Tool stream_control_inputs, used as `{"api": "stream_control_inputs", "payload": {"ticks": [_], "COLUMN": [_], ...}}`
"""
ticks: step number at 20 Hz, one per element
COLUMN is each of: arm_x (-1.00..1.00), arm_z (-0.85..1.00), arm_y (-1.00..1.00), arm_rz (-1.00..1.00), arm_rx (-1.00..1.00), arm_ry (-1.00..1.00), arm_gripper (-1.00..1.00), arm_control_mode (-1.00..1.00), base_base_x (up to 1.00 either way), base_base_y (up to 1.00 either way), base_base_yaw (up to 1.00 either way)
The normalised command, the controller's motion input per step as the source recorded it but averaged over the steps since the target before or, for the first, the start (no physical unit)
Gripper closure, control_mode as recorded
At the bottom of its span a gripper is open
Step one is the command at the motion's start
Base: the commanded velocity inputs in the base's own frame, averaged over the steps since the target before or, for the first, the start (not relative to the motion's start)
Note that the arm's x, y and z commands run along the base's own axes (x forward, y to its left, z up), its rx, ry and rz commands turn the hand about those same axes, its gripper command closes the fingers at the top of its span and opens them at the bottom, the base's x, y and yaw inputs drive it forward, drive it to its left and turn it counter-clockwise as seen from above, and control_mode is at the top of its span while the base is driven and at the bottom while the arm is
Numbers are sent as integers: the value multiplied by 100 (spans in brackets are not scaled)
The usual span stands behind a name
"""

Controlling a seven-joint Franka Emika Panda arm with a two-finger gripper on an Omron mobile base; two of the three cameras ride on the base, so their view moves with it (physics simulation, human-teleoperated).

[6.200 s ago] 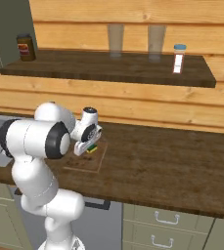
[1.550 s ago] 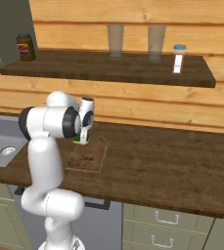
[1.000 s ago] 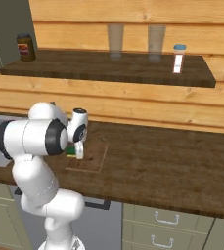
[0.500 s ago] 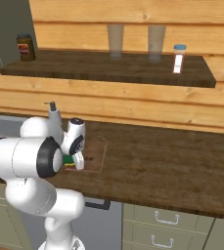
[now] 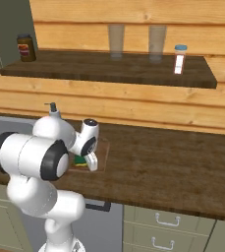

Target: Pick up the sponge from the counter and clean the cutting board by briefly scrubbing or pressing down on the cutting board. Once finished, release the sponge.

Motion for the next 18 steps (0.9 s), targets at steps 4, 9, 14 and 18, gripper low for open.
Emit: {"api": "stream_control_inputs", "payload": {"ticks": [4, 9, 14, 18], "arm_x": [28, 28, 2, -6], "arm_z": [0, 0, -3, 0], "arm_y": [-52, -53, -65, -69], "arm_rz": [3, 3, 2, 0], "arm_rx": [0, 0, 0, 0], "arm_ry": [0, 0, 0, 0], "arm_gripper": [100, 100, 100, 100], "arm_control_mode": [-100, -100, -100, -100], "base_base_x": [0, 0, 0, 0], "base_base_y": [0, 0, 0, 0], "base_base_yaw": [0, 0, 0, 0]}}
